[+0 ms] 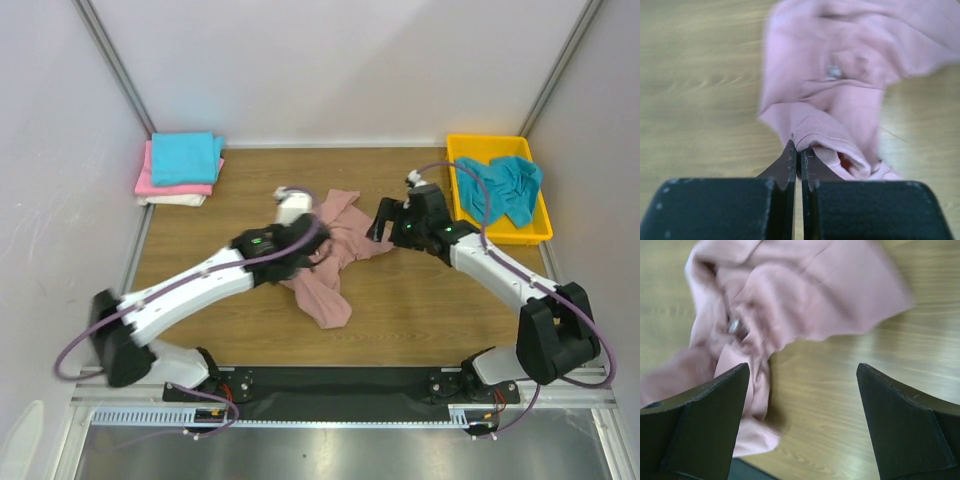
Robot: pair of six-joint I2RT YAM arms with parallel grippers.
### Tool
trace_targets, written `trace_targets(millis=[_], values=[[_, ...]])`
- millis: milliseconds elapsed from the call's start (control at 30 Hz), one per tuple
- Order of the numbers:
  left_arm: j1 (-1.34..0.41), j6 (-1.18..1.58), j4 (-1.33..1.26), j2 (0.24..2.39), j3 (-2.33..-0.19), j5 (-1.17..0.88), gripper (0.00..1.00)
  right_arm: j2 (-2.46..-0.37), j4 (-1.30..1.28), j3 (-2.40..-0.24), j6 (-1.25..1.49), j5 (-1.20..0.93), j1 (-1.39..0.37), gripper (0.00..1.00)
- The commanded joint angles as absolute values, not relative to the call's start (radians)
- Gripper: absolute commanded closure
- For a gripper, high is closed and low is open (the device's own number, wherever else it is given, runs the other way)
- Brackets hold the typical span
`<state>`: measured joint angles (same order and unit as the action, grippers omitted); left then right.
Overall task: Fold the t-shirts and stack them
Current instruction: Flatten the tshirt out
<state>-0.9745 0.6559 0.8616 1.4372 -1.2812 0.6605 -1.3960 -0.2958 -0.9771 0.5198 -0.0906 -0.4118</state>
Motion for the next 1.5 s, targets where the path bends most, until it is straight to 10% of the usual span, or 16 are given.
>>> trace_targets(millis=[0,467,533,633,1000,1467], values=[[-0.885,0.863,0.954,1.275,-1.14,0.655,0.99,-1.44,-0.23,-1.023,0.508,-0.072,-0.472,0.06],[-0.778,1.591,1.183,0.606,-0.628,0.561,0.79,-1.629,-0.256,-1.112,0.574,-0.055,-0.518,0.06],[-0.778,1.621,1.204,0.575,-0.626,0.572,0.4,-1.638,-0.258,-1.135,0.54,-0.067,-0.54,0.06],[-0.778,1.588,1.253,0.6,-0.685,0.629,0.11,-1.652,-0.275,-1.184,0.5,-0.052,-0.58,0.07],[-0.778,1.218,1.183,0.885,-0.914,0.749,0.05,-1.744,-0.232,-1.319,0.35,-0.22,-0.767,0.13],[-0.778,1.35,1.216,0.669,-0.793,0.689,0.01,-1.988,-0.259,-1.396,0.308,-0.226,-0.859,0.29]])
